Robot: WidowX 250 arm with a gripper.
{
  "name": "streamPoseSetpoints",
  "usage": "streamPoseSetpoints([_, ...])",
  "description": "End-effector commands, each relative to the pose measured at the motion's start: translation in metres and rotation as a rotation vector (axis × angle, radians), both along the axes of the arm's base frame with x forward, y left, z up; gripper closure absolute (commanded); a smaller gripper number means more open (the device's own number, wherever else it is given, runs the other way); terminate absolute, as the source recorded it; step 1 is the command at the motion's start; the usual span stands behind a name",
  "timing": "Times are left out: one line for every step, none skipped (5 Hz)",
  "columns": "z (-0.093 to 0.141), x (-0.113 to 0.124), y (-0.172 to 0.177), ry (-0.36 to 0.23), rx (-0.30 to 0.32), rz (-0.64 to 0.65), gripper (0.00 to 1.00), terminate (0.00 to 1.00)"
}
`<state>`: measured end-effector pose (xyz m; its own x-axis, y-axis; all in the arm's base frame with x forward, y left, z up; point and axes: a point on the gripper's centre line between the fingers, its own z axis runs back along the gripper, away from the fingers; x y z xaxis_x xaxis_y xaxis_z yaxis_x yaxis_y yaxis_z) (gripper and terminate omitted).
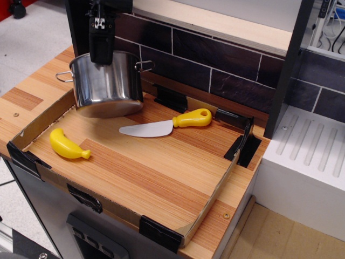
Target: Topple metal pot
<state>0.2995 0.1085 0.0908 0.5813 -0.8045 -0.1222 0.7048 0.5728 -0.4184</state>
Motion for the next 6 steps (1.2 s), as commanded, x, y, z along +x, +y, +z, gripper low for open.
streamPoseSetpoints([0.027,0.016,0.013,-0.481,0.21,-0.057,0.0,0.0])
streamPoseSetpoints([0.033,0.012,0.011,-0.585,0.246,-0.079,0.0,0.0])
streamPoseSetpoints([0.041,0.01,0.01,-0.665,0.268,-0.073,0.0,0.0])
streamPoseSetpoints([0.051,0.005,0.005,-0.824,0.276,-0.09,0.0,0.0])
streamPoseSetpoints([0.054,0.007,0.005,-0.839,0.271,-0.08,0.0,0.0])
streamPoseSetpoints([0.065,0.005,0.002,-0.959,0.302,-0.066,0.0,0.0])
